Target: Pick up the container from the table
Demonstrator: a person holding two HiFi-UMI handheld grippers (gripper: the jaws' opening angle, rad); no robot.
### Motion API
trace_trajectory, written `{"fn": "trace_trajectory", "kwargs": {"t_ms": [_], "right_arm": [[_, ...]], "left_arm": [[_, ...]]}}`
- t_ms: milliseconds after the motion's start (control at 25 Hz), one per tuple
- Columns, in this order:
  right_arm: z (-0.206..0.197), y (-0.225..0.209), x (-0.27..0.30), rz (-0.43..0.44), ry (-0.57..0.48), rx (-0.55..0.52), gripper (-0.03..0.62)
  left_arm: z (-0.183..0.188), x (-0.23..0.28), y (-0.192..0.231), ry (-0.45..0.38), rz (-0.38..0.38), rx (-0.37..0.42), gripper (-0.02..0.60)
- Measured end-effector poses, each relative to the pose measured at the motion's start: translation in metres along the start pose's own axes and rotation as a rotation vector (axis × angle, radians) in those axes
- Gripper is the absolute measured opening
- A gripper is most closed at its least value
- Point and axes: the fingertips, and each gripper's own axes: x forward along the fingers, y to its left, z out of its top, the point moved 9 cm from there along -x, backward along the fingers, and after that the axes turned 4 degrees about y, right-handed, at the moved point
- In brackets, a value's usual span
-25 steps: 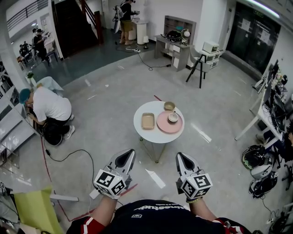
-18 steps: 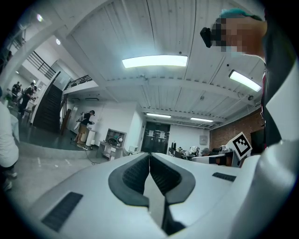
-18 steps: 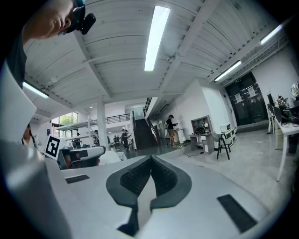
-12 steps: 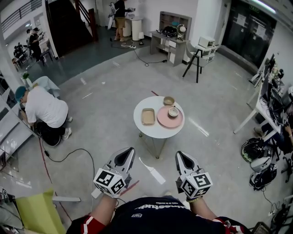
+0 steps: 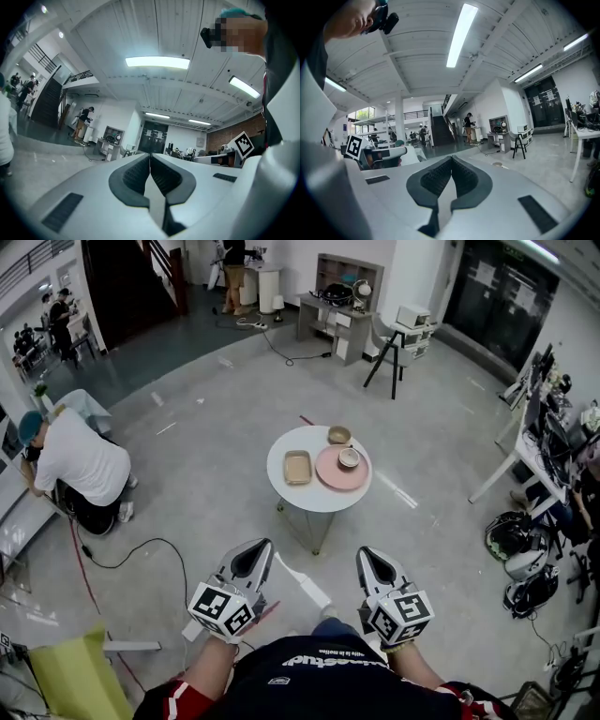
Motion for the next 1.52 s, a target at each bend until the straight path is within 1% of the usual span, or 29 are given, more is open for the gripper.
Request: {"fn": "trace_trajectory", "kwargs": {"t_ms": [200, 400, 520, 600, 720, 840, 1120, 1360, 1520], "right_arm": [[-0.006, -0.006, 0.012, 0.022, 0.011, 0.035, 0.015], [-0.006, -0.024, 0.039, 0.052, 0.02, 0.033, 0.015], [-0.001, -0.036, 0.059, 0.076, 0.015, 0.063, 0.015], [0.007, -0.046, 0.071, 0.086, 0.005, 0.06, 0.015], [0.021, -0.074, 0.093, 0.09, -0.01, 0.046, 0.015], [0.034, -0.108, 0.116, 0.083, -0.007, 0.054, 0.015], [0.073, -0.17, 0.16, 0.105, -0.045, 0.04, 0.015], [0.092, -0.241, 0.192, 0.11, -0.042, 0.045, 0.015], [0.098, -0.271, 0.213, 0.122, -0.035, 0.055, 0.015]], "left_arm": [[-0.005, 0.005, 0.007, -0.007, 0.011, -0.009, 0.025], [-0.011, 0.024, 0.02, 0.004, 0.035, -0.008, 0.025], [-0.01, 0.036, 0.032, 0.012, 0.056, -0.009, 0.025], [-0.005, 0.049, 0.039, 0.013, 0.066, -0.011, 0.025], [0.003, 0.083, 0.049, 0.01, 0.078, -0.007, 0.025], [0.014, 0.122, 0.058, 0.005, 0.076, -0.005, 0.025], [0.04, 0.203, 0.072, -0.008, 0.075, 0.029, 0.025], [0.049, 0.283, 0.072, -0.009, 0.07, 0.044, 0.025], [0.052, 0.314, 0.076, -0.003, 0.087, 0.049, 0.025]]}}
